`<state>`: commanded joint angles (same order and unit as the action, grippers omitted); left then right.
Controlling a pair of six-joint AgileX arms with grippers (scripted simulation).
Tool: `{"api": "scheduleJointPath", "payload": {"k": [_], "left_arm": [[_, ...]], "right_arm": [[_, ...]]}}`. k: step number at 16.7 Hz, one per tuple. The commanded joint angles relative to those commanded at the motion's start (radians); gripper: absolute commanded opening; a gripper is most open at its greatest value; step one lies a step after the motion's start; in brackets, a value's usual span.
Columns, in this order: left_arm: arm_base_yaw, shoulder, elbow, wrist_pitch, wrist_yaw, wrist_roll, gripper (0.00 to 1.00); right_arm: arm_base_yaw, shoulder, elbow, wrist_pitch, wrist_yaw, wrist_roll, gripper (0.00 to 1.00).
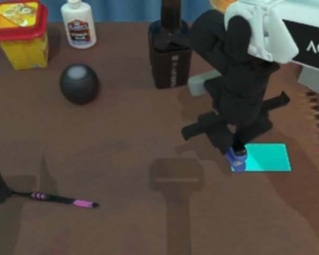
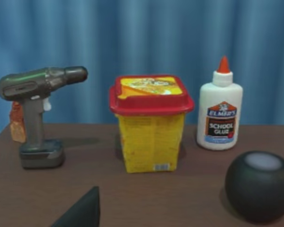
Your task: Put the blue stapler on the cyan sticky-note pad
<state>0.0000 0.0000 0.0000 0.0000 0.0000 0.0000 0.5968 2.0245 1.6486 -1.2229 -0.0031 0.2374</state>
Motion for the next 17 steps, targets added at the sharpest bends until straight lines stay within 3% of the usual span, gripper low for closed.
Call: {"api": "scheduleJointPath", "payload": {"k": [11,14,17], "left_arm": [[0.0,0.0,0.0,0.0,0.0,0.0,1.0],[0.0,0.0,0.0,0.0,0.0,0.0,1.0],[0.0,0.0,0.0,0.0,0.0,0.0,1.0]], "right_arm": [[-0.171,0.037,0.042,-0.048,-0.001,-1.144,0.0],[-0.208,0.02,0.046,-0.04,-0.003,-1.334,0.0],[-0.229,0.007,0.048,-0.031,-0.004,-1.428,0.0]]}}
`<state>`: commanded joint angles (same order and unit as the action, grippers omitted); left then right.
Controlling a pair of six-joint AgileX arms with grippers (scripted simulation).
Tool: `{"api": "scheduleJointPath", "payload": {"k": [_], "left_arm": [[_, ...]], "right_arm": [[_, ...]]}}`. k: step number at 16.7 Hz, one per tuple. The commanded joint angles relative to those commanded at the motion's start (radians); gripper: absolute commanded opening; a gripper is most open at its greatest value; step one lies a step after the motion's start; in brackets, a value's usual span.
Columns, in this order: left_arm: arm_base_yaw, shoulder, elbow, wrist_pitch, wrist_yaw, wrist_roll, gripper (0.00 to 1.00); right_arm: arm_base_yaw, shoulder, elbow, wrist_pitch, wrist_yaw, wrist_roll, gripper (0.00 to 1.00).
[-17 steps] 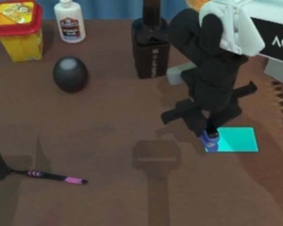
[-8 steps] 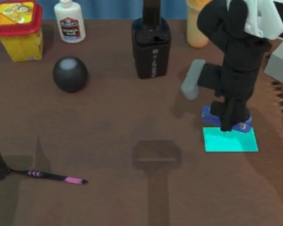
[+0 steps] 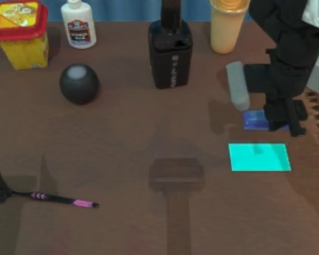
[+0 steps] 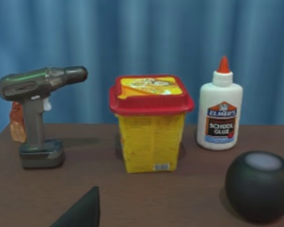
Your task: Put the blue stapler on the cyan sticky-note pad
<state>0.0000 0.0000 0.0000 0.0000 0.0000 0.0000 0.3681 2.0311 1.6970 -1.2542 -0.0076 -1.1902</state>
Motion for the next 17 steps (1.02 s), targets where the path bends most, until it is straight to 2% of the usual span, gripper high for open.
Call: {"api": "scheduleJointPath", "payload": {"k": [7,14,17], "left_arm": [[0.0,0.0,0.0,0.0,0.0,0.0,1.0],[0.0,0.0,0.0,0.0,0.0,0.0,1.0],[0.0,0.0,0.0,0.0,0.0,0.0,1.0]], "right_arm": [[0.003,0.006,-0.016,0.017,0.0,-0.007,0.0],[0.004,0.081,-0.218,0.312,0.001,0.0,0.0],[0.005,0.098,-0.259,0.36,0.0,-0.001,0.0]]}}
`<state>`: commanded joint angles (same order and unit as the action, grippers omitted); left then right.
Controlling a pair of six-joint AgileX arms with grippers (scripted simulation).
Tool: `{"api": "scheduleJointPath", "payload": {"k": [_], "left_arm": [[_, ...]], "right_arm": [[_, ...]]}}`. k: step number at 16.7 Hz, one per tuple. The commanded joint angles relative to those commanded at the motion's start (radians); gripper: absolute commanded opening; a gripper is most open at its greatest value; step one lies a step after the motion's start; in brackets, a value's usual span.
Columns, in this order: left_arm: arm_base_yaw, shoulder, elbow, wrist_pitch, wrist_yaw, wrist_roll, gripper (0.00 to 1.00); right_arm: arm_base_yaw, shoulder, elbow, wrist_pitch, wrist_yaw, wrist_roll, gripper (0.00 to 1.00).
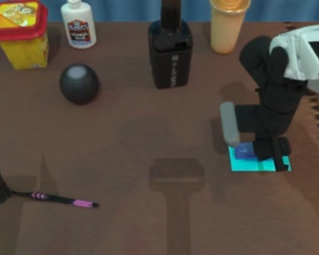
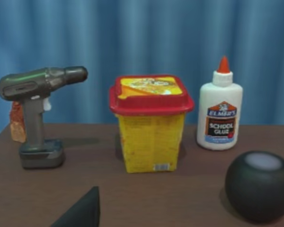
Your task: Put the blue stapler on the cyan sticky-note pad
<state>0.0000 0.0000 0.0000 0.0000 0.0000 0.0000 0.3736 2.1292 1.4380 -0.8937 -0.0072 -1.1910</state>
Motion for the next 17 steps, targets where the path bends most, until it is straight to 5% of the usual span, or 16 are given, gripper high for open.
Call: {"api": "scheduleJointPath", "payload": {"k": [3,16,17], "left_arm": [[0.0,0.0,0.0,0.0,0.0,0.0,1.0],[0.0,0.0,0.0,0.0,0.0,0.0,1.0],[0.0,0.0,0.0,0.0,0.0,0.0,1.0]], "right_arm": [[0.0,0.0,0.0,0.0,0.0,0.0,0.0],[0.0,0.0,0.0,0.0,0.0,0.0,0.98],[0.0,0.0,0.0,0.0,0.0,0.0,1.0]]}}
